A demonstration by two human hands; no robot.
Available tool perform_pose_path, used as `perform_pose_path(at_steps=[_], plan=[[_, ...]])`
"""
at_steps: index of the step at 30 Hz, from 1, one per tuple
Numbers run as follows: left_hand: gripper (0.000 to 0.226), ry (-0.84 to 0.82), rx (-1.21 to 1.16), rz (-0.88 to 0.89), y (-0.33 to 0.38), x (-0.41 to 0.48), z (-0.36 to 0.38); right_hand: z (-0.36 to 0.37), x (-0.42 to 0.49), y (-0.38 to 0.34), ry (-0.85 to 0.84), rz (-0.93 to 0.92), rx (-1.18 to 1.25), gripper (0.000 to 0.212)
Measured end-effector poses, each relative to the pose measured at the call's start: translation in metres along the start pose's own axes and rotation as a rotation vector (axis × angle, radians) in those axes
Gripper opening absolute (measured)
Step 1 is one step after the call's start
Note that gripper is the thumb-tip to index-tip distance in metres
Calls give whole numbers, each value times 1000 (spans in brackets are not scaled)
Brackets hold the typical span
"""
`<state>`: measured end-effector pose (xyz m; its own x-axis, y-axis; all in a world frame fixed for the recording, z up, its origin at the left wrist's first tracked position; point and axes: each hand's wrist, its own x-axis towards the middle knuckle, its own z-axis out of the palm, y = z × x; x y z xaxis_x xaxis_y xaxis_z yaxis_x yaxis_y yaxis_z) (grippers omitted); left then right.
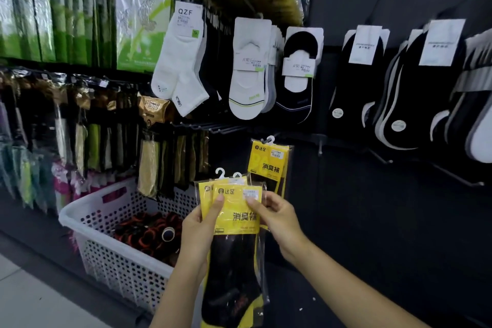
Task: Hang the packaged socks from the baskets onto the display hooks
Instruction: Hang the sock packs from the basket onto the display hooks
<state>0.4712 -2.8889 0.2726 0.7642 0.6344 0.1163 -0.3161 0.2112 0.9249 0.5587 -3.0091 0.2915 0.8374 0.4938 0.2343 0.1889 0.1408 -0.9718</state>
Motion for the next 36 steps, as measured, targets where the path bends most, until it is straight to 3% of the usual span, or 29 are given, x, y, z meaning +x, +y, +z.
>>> perform_pose_path(at_steps=[4,9,15,21,27,31,33,36], plan=[[46,-25,49,-7,-1,-3,0,-6,-1,3,27,42,2,11],[60,76,87,19,3,4,-11,-24,7,1,146,86,23,10],[55,203,119,106,7,11,-25,-43,29,-13,346,-11,-33,11],[56,274,146,129,8,17,-40,-42,62,-33,378,-117,-94,12],[52,265,123,116,8,19,-46,-30,90,-34,336,-116,-170,16],[23,239,131,87,5,21,-40,-31,107,-23,388,-44,-180,13],[28,215,136,78,3,22,-38,-33,116,-18,416,-17,-158,24],[37,185,127,54,1,23,-36,-38,126,-10,478,-2,-127,24]])
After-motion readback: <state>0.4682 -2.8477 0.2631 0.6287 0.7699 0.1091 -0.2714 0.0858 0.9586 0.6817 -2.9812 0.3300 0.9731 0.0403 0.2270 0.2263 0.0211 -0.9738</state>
